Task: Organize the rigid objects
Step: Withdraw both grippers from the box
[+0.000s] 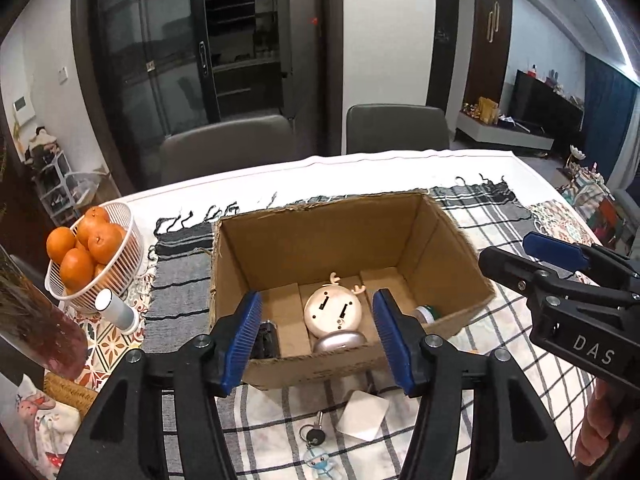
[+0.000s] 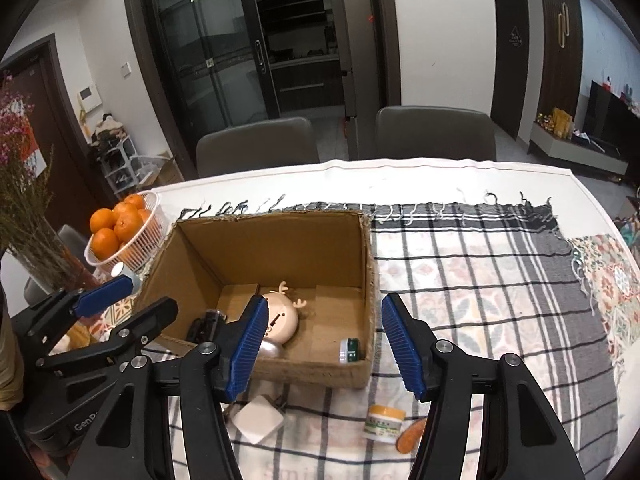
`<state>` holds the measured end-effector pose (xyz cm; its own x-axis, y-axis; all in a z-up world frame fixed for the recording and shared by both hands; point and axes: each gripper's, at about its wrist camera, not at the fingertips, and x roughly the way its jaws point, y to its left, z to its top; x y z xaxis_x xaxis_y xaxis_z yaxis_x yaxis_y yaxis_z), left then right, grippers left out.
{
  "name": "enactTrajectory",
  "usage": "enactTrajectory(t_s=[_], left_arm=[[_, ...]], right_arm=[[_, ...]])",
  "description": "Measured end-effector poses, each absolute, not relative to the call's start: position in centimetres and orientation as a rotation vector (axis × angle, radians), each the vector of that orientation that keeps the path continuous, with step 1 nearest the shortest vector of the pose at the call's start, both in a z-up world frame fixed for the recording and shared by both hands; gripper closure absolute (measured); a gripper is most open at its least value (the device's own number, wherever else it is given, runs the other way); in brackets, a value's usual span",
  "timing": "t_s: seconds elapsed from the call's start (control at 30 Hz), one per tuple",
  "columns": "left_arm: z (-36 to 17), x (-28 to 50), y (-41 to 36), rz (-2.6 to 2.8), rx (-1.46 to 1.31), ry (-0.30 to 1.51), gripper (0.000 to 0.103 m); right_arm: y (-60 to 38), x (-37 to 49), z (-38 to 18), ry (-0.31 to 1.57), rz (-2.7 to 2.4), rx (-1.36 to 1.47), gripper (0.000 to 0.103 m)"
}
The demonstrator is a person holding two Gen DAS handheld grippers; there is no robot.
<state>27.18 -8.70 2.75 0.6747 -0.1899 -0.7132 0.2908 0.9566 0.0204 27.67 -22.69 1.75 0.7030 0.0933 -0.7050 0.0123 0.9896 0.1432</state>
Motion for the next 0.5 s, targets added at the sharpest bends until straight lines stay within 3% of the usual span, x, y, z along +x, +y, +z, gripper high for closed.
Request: enactTrajectory(t_s=[0.5], left_arm=[[3.0, 22.8, -9.0, -0.303, 0.169, 0.764, 0.043]], right_arm=[[-23.8, 23.3, 2.0, 0.776, 0.015, 0.167, 0.043]])
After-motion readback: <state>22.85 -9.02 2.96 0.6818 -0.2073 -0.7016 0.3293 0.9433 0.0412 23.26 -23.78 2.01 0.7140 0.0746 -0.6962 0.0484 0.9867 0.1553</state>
